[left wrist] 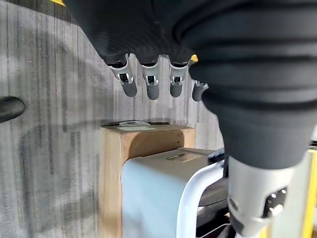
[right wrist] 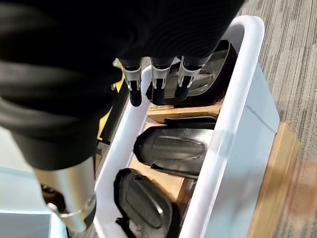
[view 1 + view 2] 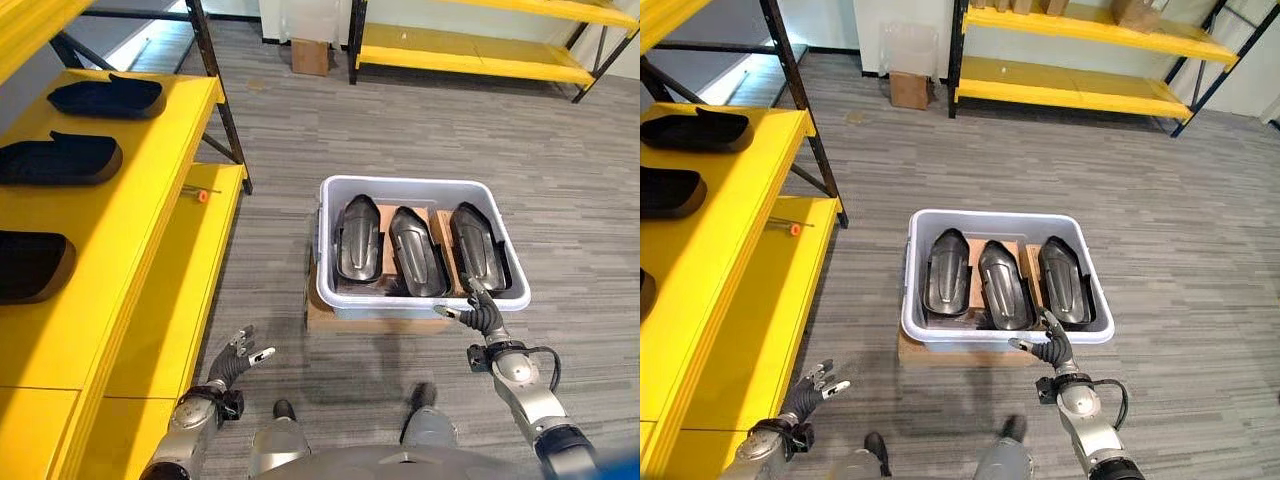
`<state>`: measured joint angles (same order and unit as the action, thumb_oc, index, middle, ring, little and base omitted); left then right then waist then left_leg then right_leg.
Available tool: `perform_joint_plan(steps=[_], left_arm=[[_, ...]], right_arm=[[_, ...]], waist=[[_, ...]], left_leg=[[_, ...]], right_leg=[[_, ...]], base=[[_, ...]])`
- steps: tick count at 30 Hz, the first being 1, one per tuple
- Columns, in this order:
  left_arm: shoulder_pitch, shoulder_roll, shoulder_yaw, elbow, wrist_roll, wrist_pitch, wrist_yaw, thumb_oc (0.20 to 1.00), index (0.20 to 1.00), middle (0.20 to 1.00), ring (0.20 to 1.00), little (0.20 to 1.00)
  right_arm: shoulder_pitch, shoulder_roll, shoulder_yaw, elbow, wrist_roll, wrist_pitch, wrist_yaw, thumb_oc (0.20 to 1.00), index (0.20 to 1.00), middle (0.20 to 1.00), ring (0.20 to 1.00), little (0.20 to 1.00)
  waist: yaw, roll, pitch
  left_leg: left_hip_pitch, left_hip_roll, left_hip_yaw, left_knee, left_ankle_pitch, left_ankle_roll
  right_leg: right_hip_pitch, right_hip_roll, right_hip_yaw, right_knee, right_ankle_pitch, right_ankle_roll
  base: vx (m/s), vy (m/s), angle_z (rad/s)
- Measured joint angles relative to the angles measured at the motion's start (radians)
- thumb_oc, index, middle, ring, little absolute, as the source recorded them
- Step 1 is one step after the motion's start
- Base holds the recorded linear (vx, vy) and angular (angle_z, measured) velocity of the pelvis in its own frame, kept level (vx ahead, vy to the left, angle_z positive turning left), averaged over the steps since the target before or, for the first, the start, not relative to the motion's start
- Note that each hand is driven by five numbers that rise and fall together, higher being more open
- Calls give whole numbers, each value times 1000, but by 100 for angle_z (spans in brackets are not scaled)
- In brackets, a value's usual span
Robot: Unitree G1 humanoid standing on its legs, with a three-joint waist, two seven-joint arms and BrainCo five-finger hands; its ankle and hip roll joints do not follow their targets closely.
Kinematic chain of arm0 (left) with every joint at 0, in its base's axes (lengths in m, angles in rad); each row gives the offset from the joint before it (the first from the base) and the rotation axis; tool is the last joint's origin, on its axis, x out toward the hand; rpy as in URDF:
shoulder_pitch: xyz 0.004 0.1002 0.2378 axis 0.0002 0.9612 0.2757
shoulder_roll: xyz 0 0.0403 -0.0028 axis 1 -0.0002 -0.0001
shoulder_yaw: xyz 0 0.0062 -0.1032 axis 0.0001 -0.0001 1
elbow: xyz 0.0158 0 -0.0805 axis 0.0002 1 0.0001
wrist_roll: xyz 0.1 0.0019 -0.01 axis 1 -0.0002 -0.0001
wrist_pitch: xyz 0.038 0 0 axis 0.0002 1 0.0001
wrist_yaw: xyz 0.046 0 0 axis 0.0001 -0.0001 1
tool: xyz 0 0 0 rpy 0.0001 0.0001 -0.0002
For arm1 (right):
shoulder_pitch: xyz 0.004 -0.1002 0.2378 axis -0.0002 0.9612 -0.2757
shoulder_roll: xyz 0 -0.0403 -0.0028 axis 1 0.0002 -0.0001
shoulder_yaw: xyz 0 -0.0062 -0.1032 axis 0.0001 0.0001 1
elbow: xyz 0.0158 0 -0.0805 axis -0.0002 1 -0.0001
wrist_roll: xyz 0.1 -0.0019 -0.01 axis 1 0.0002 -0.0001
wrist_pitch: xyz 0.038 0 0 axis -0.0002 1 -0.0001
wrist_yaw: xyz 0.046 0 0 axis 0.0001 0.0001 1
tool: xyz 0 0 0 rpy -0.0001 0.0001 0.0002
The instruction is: Move parts from the plastic box to the shelf.
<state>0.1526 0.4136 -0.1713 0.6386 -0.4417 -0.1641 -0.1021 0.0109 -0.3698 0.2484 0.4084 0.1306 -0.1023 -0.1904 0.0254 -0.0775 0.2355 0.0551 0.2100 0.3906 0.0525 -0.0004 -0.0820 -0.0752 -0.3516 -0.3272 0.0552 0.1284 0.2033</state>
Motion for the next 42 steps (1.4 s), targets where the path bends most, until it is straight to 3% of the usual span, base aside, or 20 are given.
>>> perform_joint_plan(steps=[1, 3, 4, 5, 6, 11, 15, 19, 21, 24, 27, 29, 31, 32, 34, 35, 36, 39, 42], left_arm=[[12, -12, 21, -2, 0, 2, 4, 1000, 1000, 1000, 1000, 1000], [70, -130, 18, -54, -8, 1, 9, 1000, 1000, 1000, 1000, 1000], [81, -156, 16, -63, -8, 2, 7, 1000, 1000, 1000, 1000, 1000], [88, -156, 17, -61, -8, 2, -4, 1000, 1000, 1000, 1000, 1000], [89, -156, 15, -61, -6, 3, -20, 1000, 1000, 1000, 1000, 1000], [59, -130, 13, -60, -1, 4, -23, 1000, 1000, 1000, 1000, 1000], [29, -23, 0, -61, 1, 10, -33, 1000, 1000, 1000, 1000, 1000], [-30, 15, -40, -68, 1, 30, -53, 1000, 1000, 1000, 1000, 1000], [-47, 25, -63, -86, 0, 35, -52, 1000, 1000, 1000, 1000, 1000], [-24, 24, -59, -87, -7, 35, -48, 1000, 1000, 1000, 1000, 1000], [-8, 7, -42, -84, -33, 28, -41, 1000, 1000, 1000, 1000, 1000], [-11, -39, -19, -67, -49, 19, -42, 1000, 1000, 1000, 1000, 1000], [-23, -54, -44, -65, -47, 13, -47, 1000, 1000, 1000, 1000, 1000], [-33, -54, -57, -63, -46, 12, -53, 1000, 1000, 1000, 1000, 1000], [-35, -57, -61, -61, -38, 7, -53, 1000, 1000, 1000, 1000, 1000], [-25, -54, -54, -64, -38, 1, -49, 1000, 1000, 1000, 1000, 1000], [-22, -46, -47, -70, -37, 1, -44, 1000, 1000, 1000, 1000, 1000], [-21, -46, -35, -76, -37, 13, -40, 1000, 1000, 1000, 1000, 1000], [-25, -45, -35, -75, -37, 22, -45, 1000, 1000, 1000, 1000, 1000]], right_arm=[[-14, -20, 3, 9, 0, 0, 0, 1000, 1000, 1000, 1000, 1000], [-55, -137, -6, -1, -21, 13, -4, 1000, 1000, 1000, 1000, 1000], [-55, -167, -12, -1, -38, 19, -6, 1000, 1000, 1000, 1000, 1000], [-55, -185, -14, -1, -39, 19, -10, 1000, 1000, 1000, 1000, 1000], [-62, -224, -35, -1, -40, 19, -19, 1000, 1000, 1000, 1000, 1000], [-156, -241, -62, 8, -58, 13, -64, 1000, 1000, 1000, 1000, 1000], [-241, -233, -53, 38, -57, 7, -89, 1000, 1000, 1000, 1000, 1000], [-434, -257, -88, 184, -31, 24, -106, 1000, 1000, 1000, 1000, 1000], [-461, -267, -89, 185, 1, 35, -102, 1000, 1000, 1000, 1000, 1000], [-455, -264, -76, 200, 6, 53, -86, 1000, 1000, 1000, 1000, 1000], [-449, -257, -68, 200, 36, 82, -69, 1000, 1000, 1000, 1000, 1000], [-412, -245, -54, 200, 46, 109, -70, 1000, 1000, 1000, 1000, 1000], [-396, -226, -38, 199, 54, 135, -75, 1000, 1000, 1000, 1000, 1000], [-395, -218, -40, 201, 69, 142, -88, 1000, 1000, 1000, 1000, 1000], [-380, -199, -40, 204, 86, 155, -102, 1000, 1000, 1000, 1000, 1000], [-371, -186, -37, 204, 95, 155, -104, 1000, 1000, 1000, 1000, 1000], [-364, -167, -35, 202, 107, 154, -103, 1000, 1000, 1000, 1000, 1000], [-321, -136, -32, 214, 121, 156, -102, 1000, 1000, 1000, 1000, 1000], [-321, -128, -35, 249, 121, 154, -97, 1000, 1000, 1000, 1000, 1000]], waist=[[23, -20, -5], [27, 127, -3], [32, 135, -6], [34, 122, -13], [32, 128, -32], [25, 129, -35], [48, 75, -17], [57, 108, 8], [80, 121, 23], [77, 135, 29], [70, 142, 32], [54, 153, 34], [30, 162, 24], [23, 158, 27], [18, 171, 18], [29, 172, 16], [38, 177, 12], [39, 143, 4], [40, 132, -6]], left_leg=[[20, 33, -17, 0, 2, -60], [40, 177, -14, 20, 28, -45], [40, 205, -19, 68, 81, -12], [35, 206, -21, 87, 135, -16], [38, 205, -21, 70, 184, -35], [65, 159, -15, 19, 157, -74], [60, 143, -17, 33, 116, -96], [7, 128, -20, 33, 33, -83], [-23, 111, -27, 38, 32, -83], [-20, 102, -42, 36, 27, -70], [-19, 106, -37, 37, 31, -44], [-21, 114, -28, 36, 29, 51], [-24, 137, 20, 29, 16, 93], [-46, 121, 43, 74, 29, 62], [-15, 3, 41, 15, 12, 36], [26, -26, -28, -47, 27, 36], [36, -16, -49, -47, 42, 8], [61, -1, -49, -54, 35, -3], [68, -2, -44, -57, 21, -6]], right_leg=[[59, 75, -24, -36, -10, -62], [87, 219, -51, -48, -67, -132], [90, 236, -46, -12, -115, -157], [100, 233, -45, 1, -140, -168], [108, 234, -43, 9, -150, -165], [100, 206, -51, 52, -157, -160], [98, 178, -58, 66, -155, -142], [16, 139, -66, 165, -171, -119], [-28, 112, -66, 210, -175, -120], [-30, 101, -68, 232, -191, -114], [-59, 95, -57, 295, -225, -132], [-55, 98, -52, 369, -282, -140], [-57, 104, -71, 371, -315, -163], [-55, 100, -76, 349, -300, -171], [-17, 117, -82, 250, -242, -170], [-11, 140, -65, 221, -224, -173], [-2, 164, -47, 203, -211, -180], [48, 197, -36, 107, -167, -174], [72, 201, -25, 44, -133, -161]], base=[[199, -337, -7], [221, -292, -35], [184, -173, -20], [197, -129, -3], [160, -76, 12], [99, -39, 8], [30, -60, 8], [-55, -197, 24], [-62, -243, 16], [-5, -175, 8], [33, -157, 1], [5, -108, 41], [17, -32, 46], [93, 6, 14], [72, -14, -12], [36, -1, -53], [80, 40, -62], [98, 107, -31], [73, 121, -11]])
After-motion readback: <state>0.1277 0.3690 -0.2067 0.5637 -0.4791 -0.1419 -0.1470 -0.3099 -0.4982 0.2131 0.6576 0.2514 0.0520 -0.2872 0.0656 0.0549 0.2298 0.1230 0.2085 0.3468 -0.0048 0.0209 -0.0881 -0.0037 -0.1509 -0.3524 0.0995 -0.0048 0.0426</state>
